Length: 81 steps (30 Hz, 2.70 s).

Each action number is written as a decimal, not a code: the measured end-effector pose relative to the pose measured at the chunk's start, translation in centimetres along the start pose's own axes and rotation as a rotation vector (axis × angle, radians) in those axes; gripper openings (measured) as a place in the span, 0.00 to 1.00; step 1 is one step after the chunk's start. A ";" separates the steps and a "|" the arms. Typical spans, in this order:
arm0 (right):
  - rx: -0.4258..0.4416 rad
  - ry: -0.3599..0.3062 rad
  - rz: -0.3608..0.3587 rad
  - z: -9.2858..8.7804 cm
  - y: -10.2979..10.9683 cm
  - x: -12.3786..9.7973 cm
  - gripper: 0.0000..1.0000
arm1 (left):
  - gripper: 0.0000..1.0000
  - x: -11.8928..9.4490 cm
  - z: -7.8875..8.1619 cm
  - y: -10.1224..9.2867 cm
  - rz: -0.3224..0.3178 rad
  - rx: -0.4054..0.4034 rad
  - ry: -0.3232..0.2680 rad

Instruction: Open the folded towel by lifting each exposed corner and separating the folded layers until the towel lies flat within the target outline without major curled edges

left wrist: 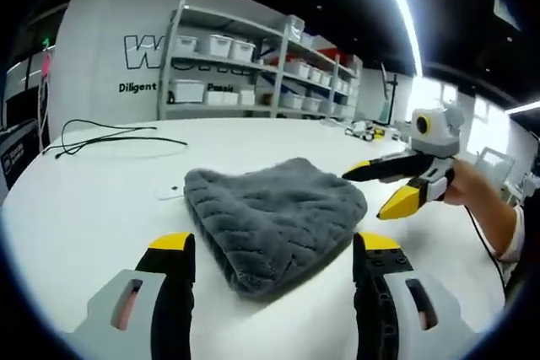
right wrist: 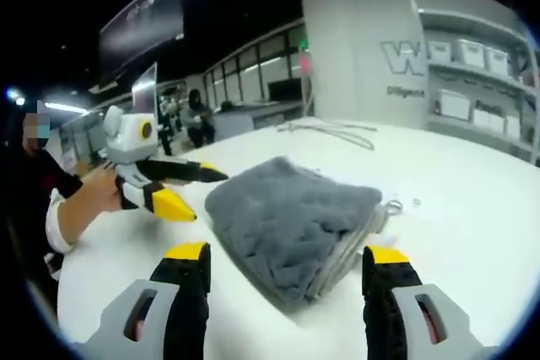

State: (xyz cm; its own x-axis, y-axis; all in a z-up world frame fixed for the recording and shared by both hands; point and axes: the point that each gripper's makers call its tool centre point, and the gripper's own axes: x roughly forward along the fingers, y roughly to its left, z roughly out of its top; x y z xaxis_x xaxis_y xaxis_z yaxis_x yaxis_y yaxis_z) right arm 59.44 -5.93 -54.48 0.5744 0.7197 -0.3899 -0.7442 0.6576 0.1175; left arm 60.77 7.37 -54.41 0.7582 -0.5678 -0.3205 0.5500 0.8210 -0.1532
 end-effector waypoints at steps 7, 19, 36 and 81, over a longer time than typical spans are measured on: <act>0.008 -0.007 -0.006 -0.2 -0.4 -0.1 0.72 | 0.75 0.0 0.5 -1.5 -0.023 -0.012 -0.041; -0.020 -0.023 -0.018 -0.5 0.1 -0.3 0.69 | 0.70 -0.6 0.0 -2.4 -0.026 -0.006 -0.056; -0.019 -0.013 -0.017 -1.3 0.8 0.0 0.66 | 0.69 -0.2 -1.0 -1.0 0.003 -0.040 -0.032; -0.023 -0.004 0.005 -2.6 0.2 0.2 0.52 | 0.47 -0.7 -2.7 -2.3 0.005 0.017 -0.012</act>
State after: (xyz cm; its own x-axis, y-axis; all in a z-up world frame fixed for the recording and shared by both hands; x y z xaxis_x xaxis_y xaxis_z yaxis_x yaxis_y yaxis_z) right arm 58.50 -6.25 -56.94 0.5719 0.7237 -0.3862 -0.7546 0.6488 0.0981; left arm 58.04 6.05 -56.41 0.7650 -0.5643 -0.3104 0.5518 0.8228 -0.1357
